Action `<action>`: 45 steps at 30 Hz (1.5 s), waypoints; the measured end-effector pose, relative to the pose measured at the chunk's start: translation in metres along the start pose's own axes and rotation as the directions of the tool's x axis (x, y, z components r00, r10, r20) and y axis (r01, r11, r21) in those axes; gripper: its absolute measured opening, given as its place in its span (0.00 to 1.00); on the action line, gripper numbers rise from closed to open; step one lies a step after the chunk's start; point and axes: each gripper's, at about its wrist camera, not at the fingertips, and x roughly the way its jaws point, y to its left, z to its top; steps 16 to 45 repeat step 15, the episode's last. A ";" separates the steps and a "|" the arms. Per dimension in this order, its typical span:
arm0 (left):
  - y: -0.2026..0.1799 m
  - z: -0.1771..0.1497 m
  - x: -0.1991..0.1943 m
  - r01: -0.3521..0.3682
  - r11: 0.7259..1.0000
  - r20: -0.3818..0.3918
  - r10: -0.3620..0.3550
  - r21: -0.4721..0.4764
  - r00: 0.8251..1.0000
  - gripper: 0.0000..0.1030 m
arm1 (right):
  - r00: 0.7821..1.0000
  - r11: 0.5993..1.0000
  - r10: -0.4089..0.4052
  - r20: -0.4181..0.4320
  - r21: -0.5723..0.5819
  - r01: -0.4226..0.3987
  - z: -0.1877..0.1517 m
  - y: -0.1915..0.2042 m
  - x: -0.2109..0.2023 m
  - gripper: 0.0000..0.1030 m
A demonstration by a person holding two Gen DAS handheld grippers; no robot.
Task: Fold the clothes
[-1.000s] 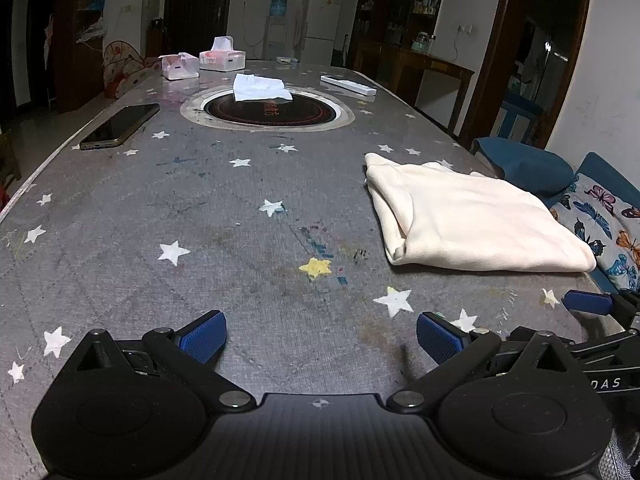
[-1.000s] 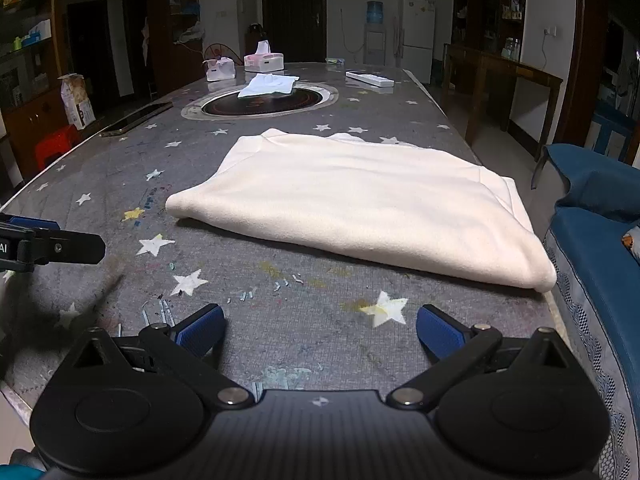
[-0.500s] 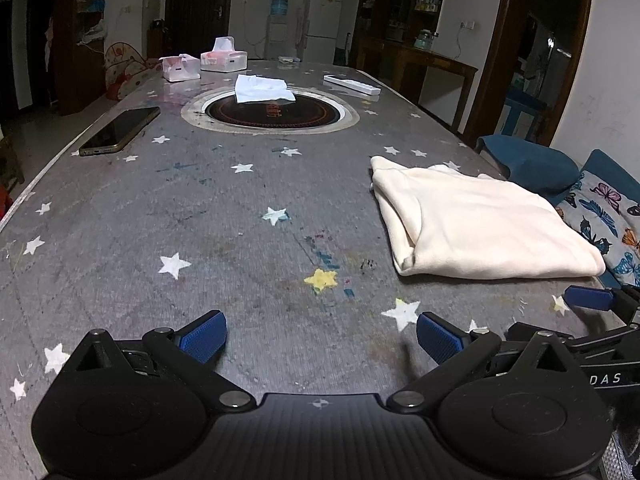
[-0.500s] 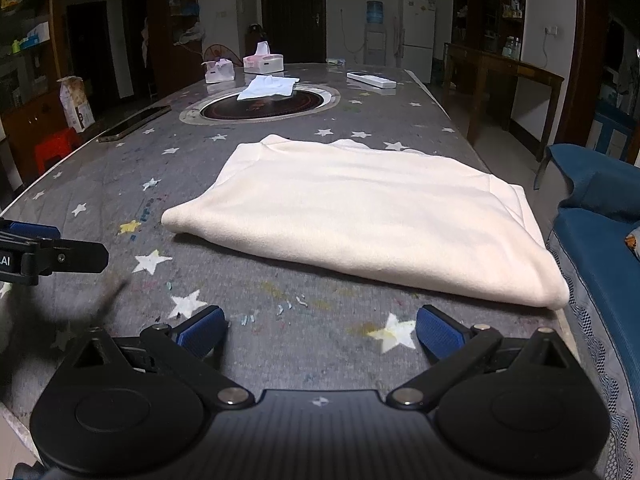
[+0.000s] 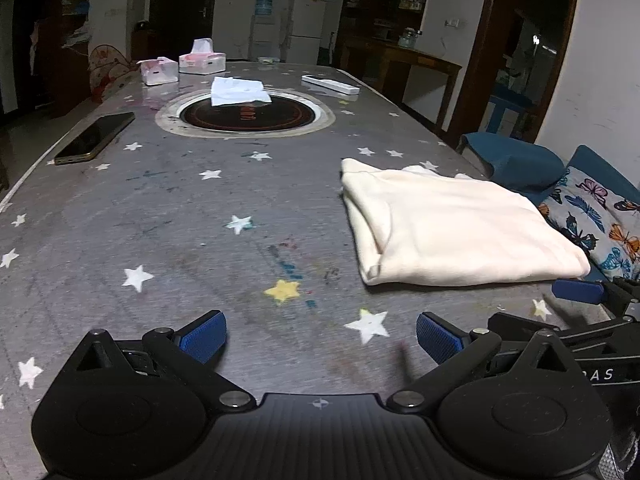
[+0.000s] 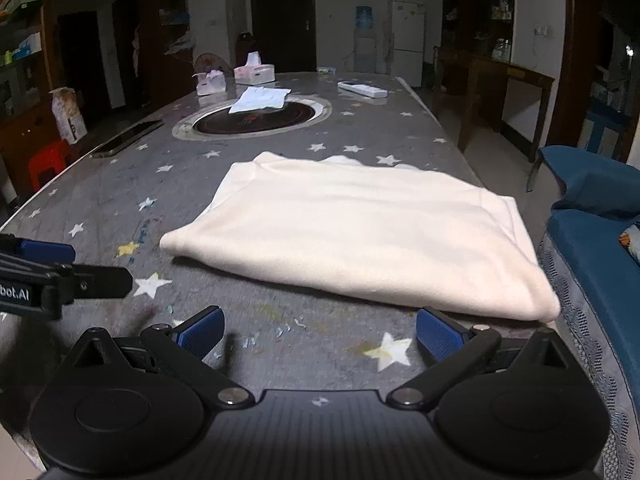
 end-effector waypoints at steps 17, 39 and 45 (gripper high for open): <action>-0.024 0.000 0.005 0.018 0.999 -0.015 -0.017 0.036 1.000 1.00 | 0.999 0.996 -0.041 -0.002 0.083 0.041 -0.005 -0.008 -0.004 1.00; -0.024 0.000 0.005 0.018 0.999 -0.015 -0.017 0.036 1.000 1.00 | 0.999 0.996 -0.041 -0.002 0.083 0.041 -0.005 -0.008 -0.004 1.00; -0.024 0.000 0.005 0.018 0.999 -0.015 -0.017 0.036 1.000 1.00 | 0.999 0.996 -0.041 -0.002 0.083 0.041 -0.005 -0.008 -0.004 1.00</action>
